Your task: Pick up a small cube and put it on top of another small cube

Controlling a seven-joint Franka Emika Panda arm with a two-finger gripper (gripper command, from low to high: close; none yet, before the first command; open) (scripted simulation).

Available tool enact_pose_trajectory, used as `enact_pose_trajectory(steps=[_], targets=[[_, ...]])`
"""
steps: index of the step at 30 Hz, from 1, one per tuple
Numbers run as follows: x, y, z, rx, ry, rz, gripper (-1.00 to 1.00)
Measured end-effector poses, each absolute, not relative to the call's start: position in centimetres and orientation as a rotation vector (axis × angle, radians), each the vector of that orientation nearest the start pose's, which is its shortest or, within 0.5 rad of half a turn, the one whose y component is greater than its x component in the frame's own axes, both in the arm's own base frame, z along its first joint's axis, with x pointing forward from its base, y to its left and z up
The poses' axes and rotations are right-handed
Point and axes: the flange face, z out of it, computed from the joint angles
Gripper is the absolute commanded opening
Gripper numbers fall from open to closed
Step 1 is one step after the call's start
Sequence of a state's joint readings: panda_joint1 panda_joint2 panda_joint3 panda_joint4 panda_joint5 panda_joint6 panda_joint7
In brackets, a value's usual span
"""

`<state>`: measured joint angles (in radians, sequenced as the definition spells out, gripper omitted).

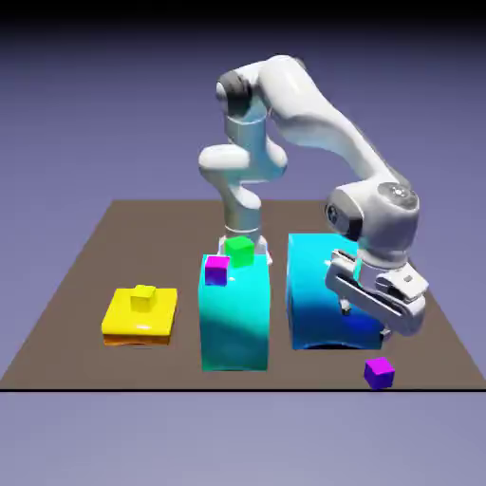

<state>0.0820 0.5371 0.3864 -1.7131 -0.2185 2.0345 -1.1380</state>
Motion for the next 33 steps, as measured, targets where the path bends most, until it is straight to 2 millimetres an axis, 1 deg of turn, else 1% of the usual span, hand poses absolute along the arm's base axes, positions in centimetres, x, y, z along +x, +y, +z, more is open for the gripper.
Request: enact_pose_trajectory(steps=[5,10,15,19,21,24,25,27,30,31,33], targets=[[60.0,28.4,25.4,1.847,2.709,-0.364,0.00],[60.3,30.4,22.4,1.539,3.003,-0.450,0.00],[60.4,31.8,19.3,1.202,3.272,-0.505,0.00],[60.4,32.5,16.8,0.914,3.468,-0.520,0.00],[60.4,32.5,16.8,0.912,3.468,-0.520,0.00],[58.4,32.0,11.8,0.913,3.468,-0.521,0.00],[57.8,31.8,10.6,0.912,3.469,-0.520,-1.00],[57.8,31.8,10.6,0.912,3.468,-0.521,-1.00],[59.9,32.4,15.4,0.911,3.466,-0.524,-1.00],[60.5,32.2,17.1,0.919,3.466,-0.520,-1.00],[61.0,29.6,19.7,0.998,3.455,-0.498,-1.00]])
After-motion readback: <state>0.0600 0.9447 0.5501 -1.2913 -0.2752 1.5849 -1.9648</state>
